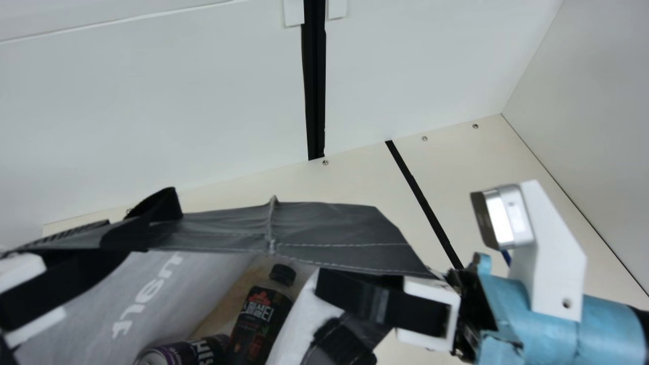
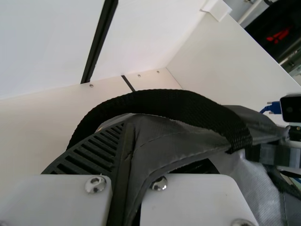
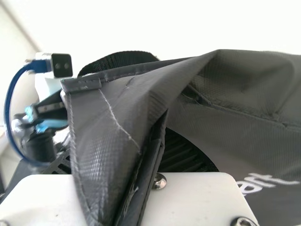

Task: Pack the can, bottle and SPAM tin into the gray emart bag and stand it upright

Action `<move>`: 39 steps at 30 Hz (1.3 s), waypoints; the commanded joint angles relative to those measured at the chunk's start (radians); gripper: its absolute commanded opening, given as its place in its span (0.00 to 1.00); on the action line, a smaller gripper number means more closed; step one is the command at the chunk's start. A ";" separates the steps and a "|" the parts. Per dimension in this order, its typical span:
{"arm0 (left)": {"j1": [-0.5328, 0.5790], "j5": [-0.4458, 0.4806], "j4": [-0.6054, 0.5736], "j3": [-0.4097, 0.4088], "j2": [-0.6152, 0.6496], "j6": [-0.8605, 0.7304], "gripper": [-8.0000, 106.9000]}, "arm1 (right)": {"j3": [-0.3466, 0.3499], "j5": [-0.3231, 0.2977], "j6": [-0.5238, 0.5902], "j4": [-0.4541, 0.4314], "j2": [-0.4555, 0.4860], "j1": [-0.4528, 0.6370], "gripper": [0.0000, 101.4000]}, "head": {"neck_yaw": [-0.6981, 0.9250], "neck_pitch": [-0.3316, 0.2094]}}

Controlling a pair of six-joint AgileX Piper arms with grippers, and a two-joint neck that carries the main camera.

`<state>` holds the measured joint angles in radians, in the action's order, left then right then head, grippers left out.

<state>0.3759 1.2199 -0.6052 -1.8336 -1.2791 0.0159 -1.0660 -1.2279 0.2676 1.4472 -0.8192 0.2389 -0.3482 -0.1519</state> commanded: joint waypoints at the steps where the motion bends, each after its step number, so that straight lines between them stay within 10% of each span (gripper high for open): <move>1: 0.042 0.000 0.015 0.002 0.005 0.010 0.00 | -0.021 0.008 -0.066 -0.015 0.018 0.019 0.00 | -0.001 -0.023; 19: 0.180 0.000 -0.003 0.091 0.008 0.030 0.00 | -0.117 0.008 -0.284 -0.389 0.110 0.007 0.00 | -0.001 -0.023; 28: 0.081 0.000 -0.137 0.162 -0.060 -0.127 0.00 | -0.014 0.057 -0.134 -0.503 0.098 -0.052 0.00 | -0.001 -0.023; 39: -0.052 0.000 -0.241 0.101 -0.237 -0.315 0.00 | 0.090 0.288 0.121 -0.492 -0.041 -0.212 0.00 | -0.001 -0.023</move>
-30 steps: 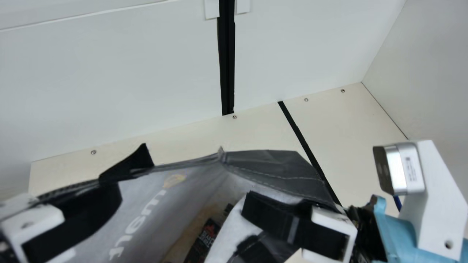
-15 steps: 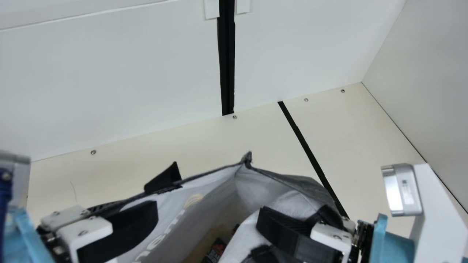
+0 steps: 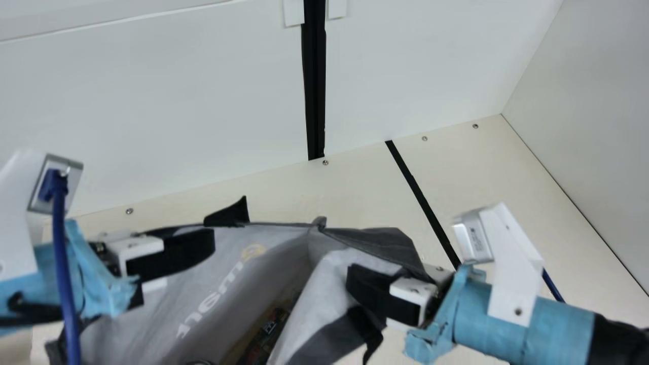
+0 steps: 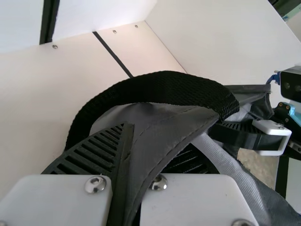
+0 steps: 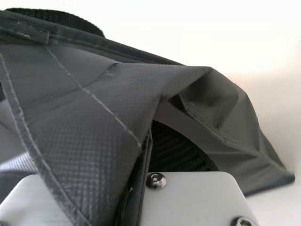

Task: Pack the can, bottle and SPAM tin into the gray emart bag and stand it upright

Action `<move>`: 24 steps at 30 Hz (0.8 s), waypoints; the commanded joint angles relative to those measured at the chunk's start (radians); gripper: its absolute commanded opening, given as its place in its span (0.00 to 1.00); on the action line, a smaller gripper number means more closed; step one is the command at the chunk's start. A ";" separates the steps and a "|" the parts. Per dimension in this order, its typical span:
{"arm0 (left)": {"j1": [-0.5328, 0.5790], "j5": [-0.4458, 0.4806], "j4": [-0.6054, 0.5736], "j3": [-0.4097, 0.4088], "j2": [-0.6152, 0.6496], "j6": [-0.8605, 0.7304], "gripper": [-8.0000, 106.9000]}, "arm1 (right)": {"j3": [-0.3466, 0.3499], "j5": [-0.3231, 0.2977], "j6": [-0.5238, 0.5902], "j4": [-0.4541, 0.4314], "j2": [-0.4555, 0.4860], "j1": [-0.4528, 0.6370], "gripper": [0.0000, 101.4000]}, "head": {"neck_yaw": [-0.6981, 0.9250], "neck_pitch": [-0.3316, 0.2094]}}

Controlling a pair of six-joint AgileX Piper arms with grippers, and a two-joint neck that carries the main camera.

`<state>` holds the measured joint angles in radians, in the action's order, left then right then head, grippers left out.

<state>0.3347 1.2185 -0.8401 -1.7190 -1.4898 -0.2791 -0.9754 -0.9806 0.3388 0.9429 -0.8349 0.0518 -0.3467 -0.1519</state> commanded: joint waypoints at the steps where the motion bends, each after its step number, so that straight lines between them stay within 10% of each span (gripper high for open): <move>1: -0.018 0.001 -0.011 -0.027 -0.045 -0.031 0.00 | -0.002 0.063 0.072 0.021 -0.044 -0.042 0.00 | -0.002 -0.023; 24: -0.027 -0.084 0.042 -0.314 -0.396 -0.013 0.00 | -0.196 0.415 0.482 0.105 -0.520 -0.326 0.00 | -0.002 -0.023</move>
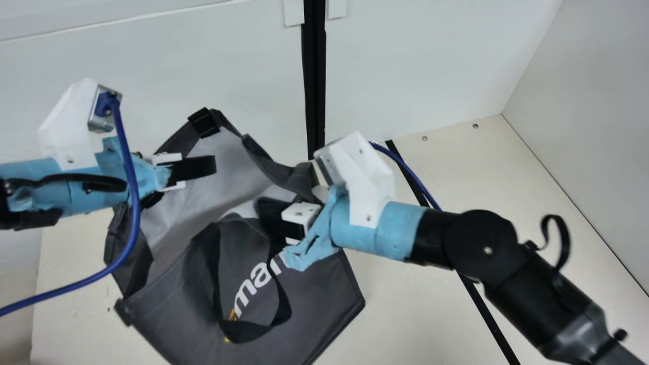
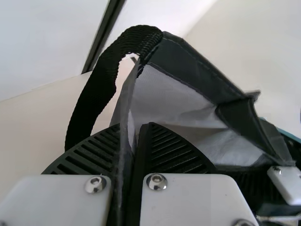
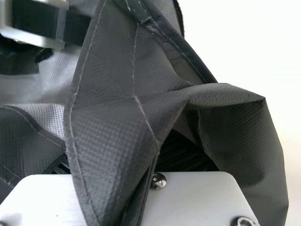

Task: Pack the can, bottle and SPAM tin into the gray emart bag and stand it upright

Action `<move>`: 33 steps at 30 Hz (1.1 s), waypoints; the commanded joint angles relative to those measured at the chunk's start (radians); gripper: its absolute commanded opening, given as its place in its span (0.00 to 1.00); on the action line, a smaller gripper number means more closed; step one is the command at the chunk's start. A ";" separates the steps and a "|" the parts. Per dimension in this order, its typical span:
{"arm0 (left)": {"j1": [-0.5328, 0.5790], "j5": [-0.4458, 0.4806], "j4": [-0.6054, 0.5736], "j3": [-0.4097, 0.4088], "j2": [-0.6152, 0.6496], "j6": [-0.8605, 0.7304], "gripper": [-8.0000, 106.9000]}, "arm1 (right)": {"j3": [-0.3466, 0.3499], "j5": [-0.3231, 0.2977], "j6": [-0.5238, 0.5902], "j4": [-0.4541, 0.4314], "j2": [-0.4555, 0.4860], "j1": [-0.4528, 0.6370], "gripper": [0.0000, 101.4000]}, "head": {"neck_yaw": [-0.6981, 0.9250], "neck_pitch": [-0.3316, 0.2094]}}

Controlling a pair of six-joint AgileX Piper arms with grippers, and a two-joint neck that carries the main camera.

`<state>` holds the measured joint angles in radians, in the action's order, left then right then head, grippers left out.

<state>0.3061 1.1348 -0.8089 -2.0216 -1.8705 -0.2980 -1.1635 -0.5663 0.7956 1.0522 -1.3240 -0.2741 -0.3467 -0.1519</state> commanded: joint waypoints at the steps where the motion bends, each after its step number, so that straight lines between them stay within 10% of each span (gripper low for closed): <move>1: 0.003 -0.003 0.021 -0.017 -0.024 0.013 0.00 | -0.014 0.004 0.038 -0.004 -0.044 -0.001 0.00 | -0.002 -0.023; 33: 0.040 -0.052 0.158 0.014 -0.016 0.108 0.00 | -0.045 -0.053 0.082 -0.026 -0.084 0.046 0.00 | -0.002 -0.023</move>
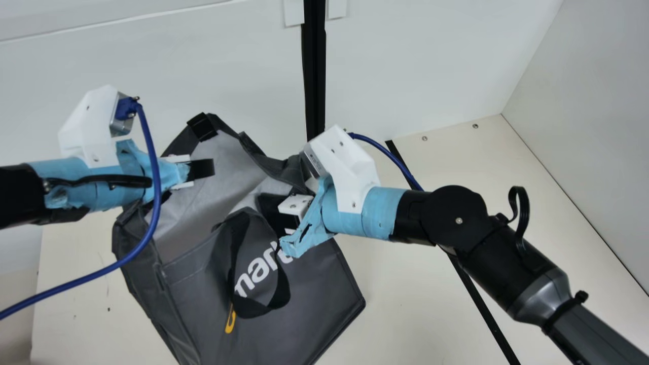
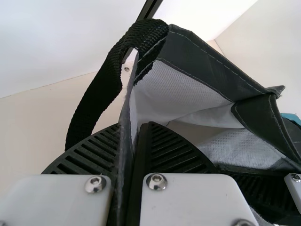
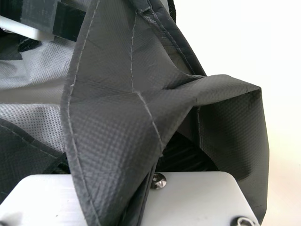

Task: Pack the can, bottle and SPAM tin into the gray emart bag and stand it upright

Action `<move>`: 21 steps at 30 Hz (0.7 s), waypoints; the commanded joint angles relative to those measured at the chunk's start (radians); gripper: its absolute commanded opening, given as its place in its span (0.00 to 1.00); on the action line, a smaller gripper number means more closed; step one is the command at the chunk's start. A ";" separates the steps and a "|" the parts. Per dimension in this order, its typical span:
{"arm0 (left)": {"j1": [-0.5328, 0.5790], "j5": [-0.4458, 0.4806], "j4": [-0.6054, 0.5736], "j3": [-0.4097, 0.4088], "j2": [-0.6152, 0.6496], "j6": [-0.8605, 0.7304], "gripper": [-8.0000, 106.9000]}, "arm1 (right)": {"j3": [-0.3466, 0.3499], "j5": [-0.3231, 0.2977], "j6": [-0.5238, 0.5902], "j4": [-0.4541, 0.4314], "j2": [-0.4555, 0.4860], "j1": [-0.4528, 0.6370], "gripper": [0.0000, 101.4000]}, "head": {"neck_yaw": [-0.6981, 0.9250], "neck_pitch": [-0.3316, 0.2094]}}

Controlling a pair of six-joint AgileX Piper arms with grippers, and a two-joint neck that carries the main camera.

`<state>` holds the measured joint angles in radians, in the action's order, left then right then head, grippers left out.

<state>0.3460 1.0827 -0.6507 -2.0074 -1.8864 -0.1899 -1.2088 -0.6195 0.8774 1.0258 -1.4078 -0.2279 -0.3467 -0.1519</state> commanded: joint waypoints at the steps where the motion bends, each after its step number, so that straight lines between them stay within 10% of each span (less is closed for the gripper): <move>1: 0.000 0.000 0.000 0.000 0.000 0.000 0.00 | 0.000 0.000 0.000 0.000 0.000 0.000 0.00 | -0.002 -0.023; 7: 0.000 0.000 0.000 0.000 0.000 0.000 0.00 | 0.000 0.000 0.000 0.000 0.000 0.000 0.00 | -0.002 -0.023; 21: 0.000 0.000 0.000 0.000 0.000 0.000 0.41 | 0.000 0.000 0.000 0.000 0.000 0.000 0.00 | -0.002 -0.023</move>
<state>0.3460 1.0827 -0.6507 -2.0074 -1.8864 -0.1899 -1.2088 -0.6195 0.8774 1.0258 -1.4078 -0.2279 -0.3482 -0.1519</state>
